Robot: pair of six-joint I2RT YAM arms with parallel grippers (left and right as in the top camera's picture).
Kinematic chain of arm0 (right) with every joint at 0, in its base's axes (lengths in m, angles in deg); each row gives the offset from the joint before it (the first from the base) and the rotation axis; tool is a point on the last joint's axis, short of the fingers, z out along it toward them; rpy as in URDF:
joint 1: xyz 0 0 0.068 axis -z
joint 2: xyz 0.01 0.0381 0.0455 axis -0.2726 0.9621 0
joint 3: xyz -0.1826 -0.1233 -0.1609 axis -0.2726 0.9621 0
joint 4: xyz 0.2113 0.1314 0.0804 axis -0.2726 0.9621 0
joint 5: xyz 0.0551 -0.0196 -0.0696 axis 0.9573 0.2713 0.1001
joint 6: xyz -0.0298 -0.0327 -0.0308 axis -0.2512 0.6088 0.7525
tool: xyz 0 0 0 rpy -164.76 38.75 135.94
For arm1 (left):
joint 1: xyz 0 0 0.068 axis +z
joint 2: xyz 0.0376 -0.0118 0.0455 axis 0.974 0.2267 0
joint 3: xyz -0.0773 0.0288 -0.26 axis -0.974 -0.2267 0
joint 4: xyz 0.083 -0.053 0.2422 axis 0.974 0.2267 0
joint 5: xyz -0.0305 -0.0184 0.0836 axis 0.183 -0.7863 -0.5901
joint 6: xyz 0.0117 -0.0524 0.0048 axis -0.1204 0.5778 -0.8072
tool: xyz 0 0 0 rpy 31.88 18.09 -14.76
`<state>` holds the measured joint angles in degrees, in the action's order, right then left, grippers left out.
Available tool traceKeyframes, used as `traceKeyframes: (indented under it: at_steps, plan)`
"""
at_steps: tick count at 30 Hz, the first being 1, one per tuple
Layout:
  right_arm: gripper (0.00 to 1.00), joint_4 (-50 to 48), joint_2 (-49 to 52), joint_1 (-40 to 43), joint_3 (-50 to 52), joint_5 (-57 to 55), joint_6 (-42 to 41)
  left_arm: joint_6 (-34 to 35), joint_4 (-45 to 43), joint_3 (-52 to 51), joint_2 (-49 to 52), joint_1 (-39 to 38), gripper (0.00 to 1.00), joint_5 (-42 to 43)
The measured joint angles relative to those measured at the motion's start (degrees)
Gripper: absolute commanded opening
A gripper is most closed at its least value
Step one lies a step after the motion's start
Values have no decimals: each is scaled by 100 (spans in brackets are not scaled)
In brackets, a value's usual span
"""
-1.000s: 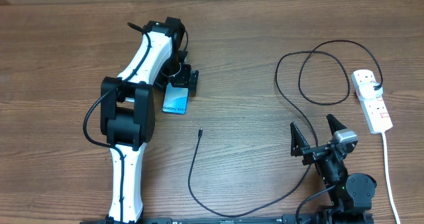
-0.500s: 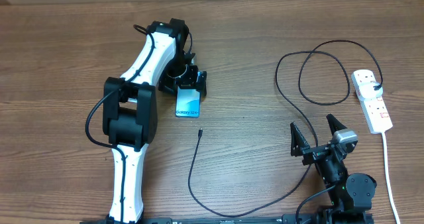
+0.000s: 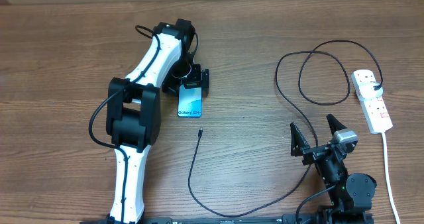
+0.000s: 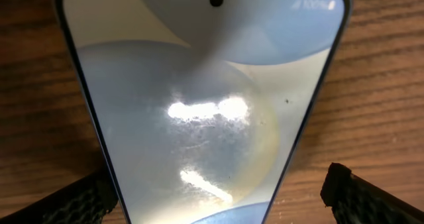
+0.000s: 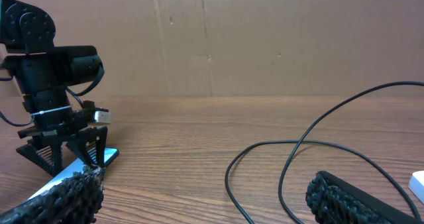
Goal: Plug charger to phone and switch on socket
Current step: 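Hold the phone upright with the left gripper near the cable end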
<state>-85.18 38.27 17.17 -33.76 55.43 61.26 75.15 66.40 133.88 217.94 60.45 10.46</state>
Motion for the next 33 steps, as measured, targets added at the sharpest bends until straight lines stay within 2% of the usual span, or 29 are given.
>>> traceKeyframes:
  at_steps: [27, 30, 33]
  plan:
    - [100, 0, 0, 0, 0, 2, -2, 570, -315, -142, -52, -223, 100, -798]
    - [100, -2, 0, 0, 0, 0, -2, 570, -299, -142, -52, -227, 90, -837]
    - [100, -2, 0, 0, 0, 0, -2, 568, -284, -142, -52, -216, 88, -868]
